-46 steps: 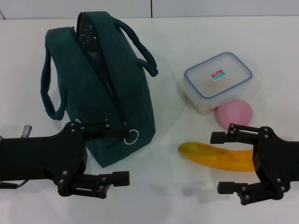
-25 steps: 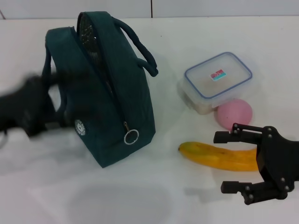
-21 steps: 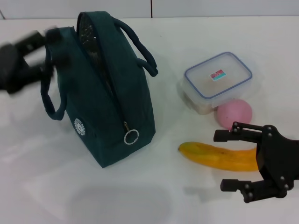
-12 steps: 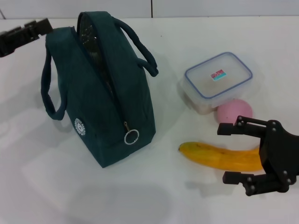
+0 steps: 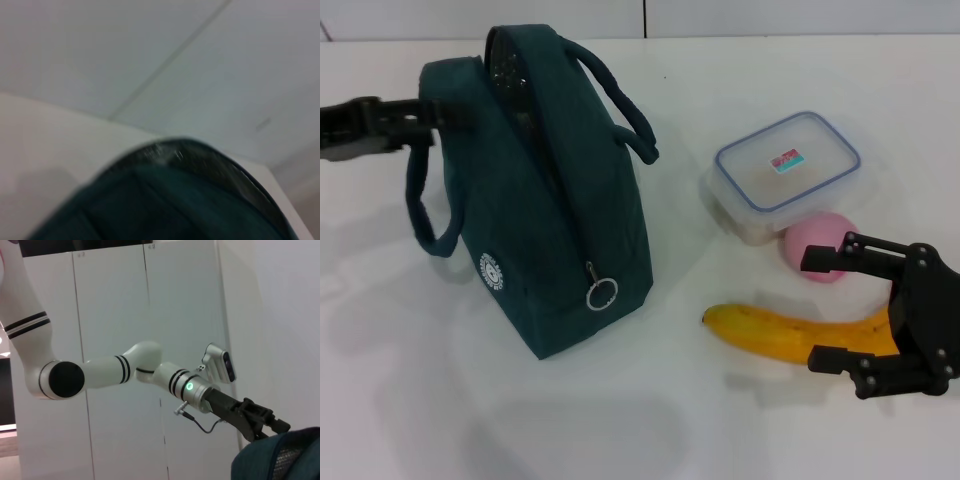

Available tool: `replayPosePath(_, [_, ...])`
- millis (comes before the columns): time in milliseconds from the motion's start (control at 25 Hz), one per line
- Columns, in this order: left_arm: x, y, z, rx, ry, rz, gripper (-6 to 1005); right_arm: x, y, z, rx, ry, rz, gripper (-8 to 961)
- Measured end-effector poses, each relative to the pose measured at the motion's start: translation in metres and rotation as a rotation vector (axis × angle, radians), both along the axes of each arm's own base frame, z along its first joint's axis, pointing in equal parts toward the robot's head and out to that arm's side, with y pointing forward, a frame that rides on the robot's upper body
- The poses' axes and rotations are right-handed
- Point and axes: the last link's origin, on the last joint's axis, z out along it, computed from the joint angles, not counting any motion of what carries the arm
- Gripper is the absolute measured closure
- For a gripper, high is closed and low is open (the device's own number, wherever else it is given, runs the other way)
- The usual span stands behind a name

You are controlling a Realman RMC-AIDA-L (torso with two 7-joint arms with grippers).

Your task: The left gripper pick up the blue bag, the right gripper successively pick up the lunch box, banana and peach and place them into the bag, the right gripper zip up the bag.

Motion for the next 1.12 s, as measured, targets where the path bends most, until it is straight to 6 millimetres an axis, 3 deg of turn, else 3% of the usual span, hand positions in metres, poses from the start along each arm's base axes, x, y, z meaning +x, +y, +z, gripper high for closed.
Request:
replayPosePath(240, [0.022, 0.011, -0.011, -0.079, 0.045, 0.012, 125, 0.002, 0.0, 0.001, 0.008, -0.004, -0.006, 96])
replayPosePath(560, [0.024, 0.016, -0.025, -0.107, 0.068, 0.056, 125, 0.004, 0.001, 0.004, 0.022, -0.006, -0.014, 97])
replayPosePath(960, [0.024, 0.016, -0.03, -0.134, 0.058, 0.054, 540, 0.005, 0.004, 0.006, 0.043, -0.002, -0.031, 96])
replayPosePath(1120, [0.026, 0.014, -0.032, -0.154, 0.048, 0.042, 619, 0.007, 0.006, 0.007, 0.057, -0.009, -0.049, 96])
